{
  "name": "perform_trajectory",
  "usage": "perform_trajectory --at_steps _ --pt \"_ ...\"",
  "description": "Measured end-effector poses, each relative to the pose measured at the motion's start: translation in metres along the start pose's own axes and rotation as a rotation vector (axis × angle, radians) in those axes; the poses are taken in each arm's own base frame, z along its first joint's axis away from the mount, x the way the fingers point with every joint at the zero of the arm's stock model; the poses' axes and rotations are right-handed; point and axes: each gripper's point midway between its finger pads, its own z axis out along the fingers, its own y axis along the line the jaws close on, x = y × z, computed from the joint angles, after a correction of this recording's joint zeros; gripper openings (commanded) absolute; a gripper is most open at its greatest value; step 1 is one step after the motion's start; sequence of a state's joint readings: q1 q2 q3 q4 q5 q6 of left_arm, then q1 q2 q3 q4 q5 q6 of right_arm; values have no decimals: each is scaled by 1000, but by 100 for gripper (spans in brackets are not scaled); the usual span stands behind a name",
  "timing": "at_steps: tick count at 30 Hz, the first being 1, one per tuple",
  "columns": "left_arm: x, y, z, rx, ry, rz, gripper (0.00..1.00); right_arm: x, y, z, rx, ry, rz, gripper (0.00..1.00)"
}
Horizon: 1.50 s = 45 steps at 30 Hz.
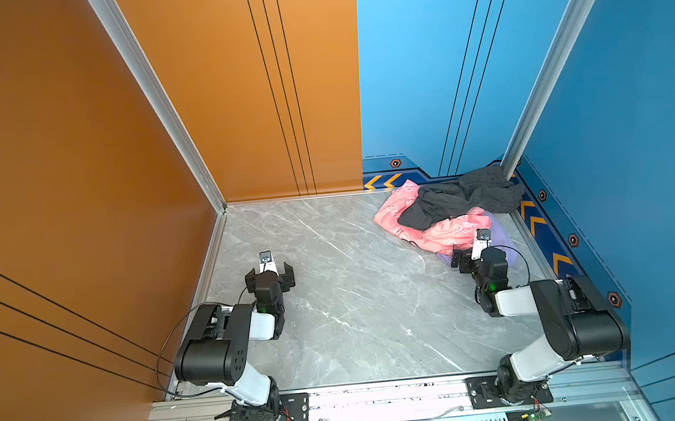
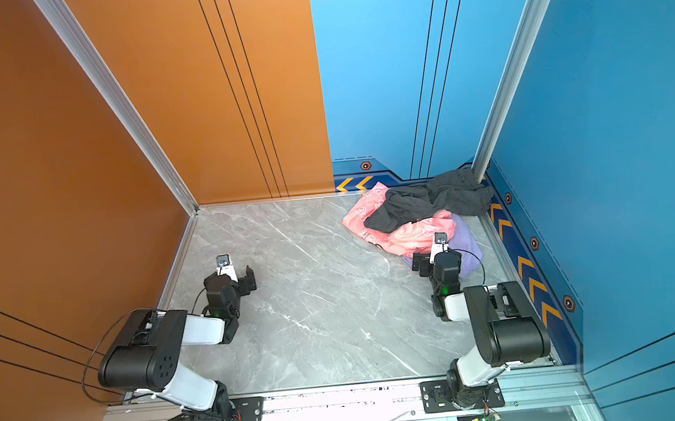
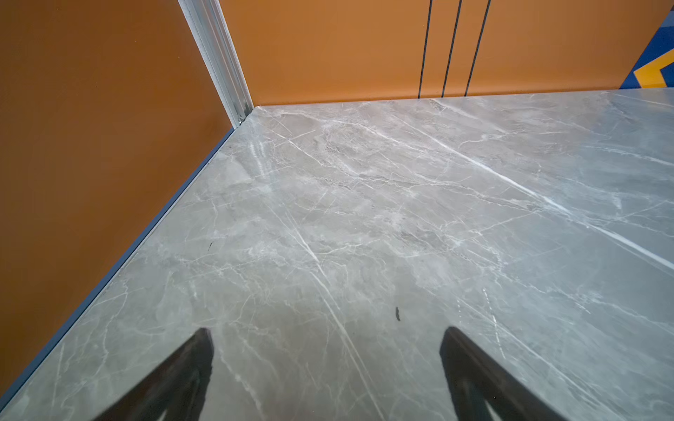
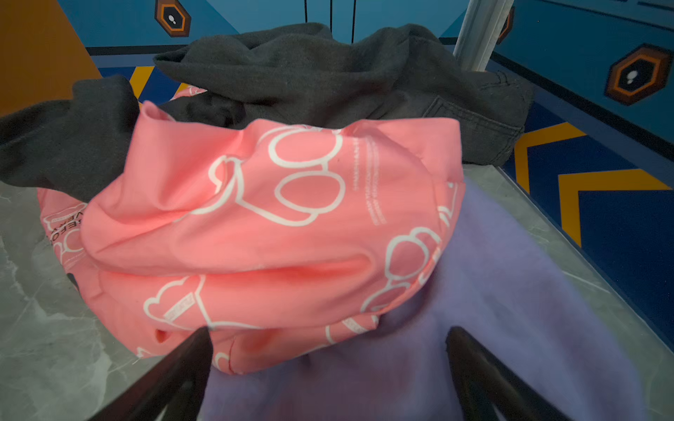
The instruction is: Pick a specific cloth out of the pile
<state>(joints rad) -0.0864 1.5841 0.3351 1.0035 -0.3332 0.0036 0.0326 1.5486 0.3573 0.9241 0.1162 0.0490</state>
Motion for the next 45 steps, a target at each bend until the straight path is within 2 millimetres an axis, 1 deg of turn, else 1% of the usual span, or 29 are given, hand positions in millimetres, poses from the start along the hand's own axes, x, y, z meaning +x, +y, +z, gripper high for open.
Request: perform_trajectory --at_steps 35,38,39,41,42,43,45 --pt "0 0 0 0 0 0 98 0 -1 0 2 0 1 100" --pt "0 0 0 0 0 0 98 1 -2 -1 11 19 1 100" --pt "0 0 0 0 0 0 98 0 -3 -2 16 28 -1 100" --pt "0 0 0 0 0 0 98 -15 -4 -7 22 24 2 100" --pt "0 0 0 0 0 0 98 -25 -4 -10 21 12 7 100" --pt "0 1 0 -2 1 -1 98 -40 -4 -14 19 -12 15 100" --pt "1 3 1 -8 5 -3 98 -64 -3 -23 15 -55 33 100"
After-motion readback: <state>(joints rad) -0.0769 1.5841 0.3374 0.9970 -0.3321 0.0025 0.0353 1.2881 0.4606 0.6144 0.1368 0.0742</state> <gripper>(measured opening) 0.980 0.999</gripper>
